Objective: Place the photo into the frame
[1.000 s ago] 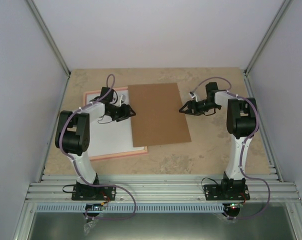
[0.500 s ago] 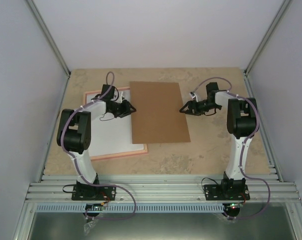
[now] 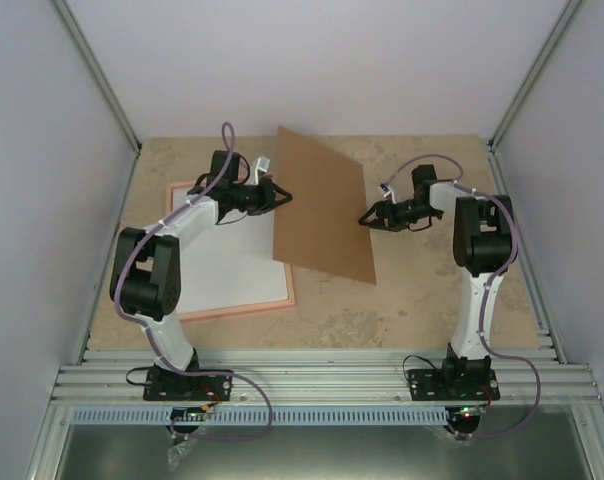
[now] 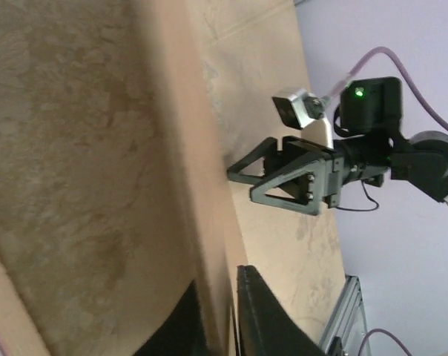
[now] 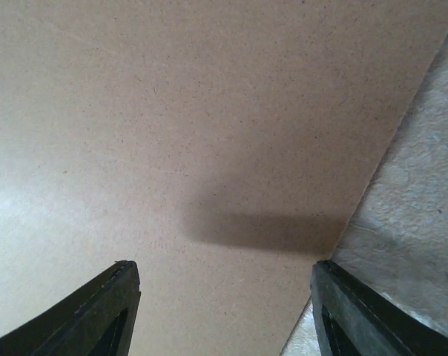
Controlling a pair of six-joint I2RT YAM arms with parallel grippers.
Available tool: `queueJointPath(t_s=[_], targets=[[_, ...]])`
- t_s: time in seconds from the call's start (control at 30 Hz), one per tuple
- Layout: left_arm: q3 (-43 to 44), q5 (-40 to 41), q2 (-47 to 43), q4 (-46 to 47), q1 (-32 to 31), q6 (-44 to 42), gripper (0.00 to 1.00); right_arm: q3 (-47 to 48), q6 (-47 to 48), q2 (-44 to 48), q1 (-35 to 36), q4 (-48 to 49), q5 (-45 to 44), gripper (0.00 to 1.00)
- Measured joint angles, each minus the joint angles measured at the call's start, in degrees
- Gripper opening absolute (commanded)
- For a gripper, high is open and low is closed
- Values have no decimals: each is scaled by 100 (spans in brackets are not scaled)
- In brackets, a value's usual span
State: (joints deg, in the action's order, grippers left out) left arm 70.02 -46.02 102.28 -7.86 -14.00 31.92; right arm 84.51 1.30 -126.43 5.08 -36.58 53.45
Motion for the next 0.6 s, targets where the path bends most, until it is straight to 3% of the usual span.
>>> queueJointPath(t_s=[0.33, 0.5, 0.6], targets=[[931, 81, 153, -824, 55, 98, 0, 92, 221, 122, -107, -162, -149, 81], [1438, 44, 94, -634, 138, -201, 0, 90, 573, 846, -748, -63, -645, 96], [1316, -280, -85, -173, 323, -151, 0, 361, 732, 1440, -1176, -22, -603, 98]])
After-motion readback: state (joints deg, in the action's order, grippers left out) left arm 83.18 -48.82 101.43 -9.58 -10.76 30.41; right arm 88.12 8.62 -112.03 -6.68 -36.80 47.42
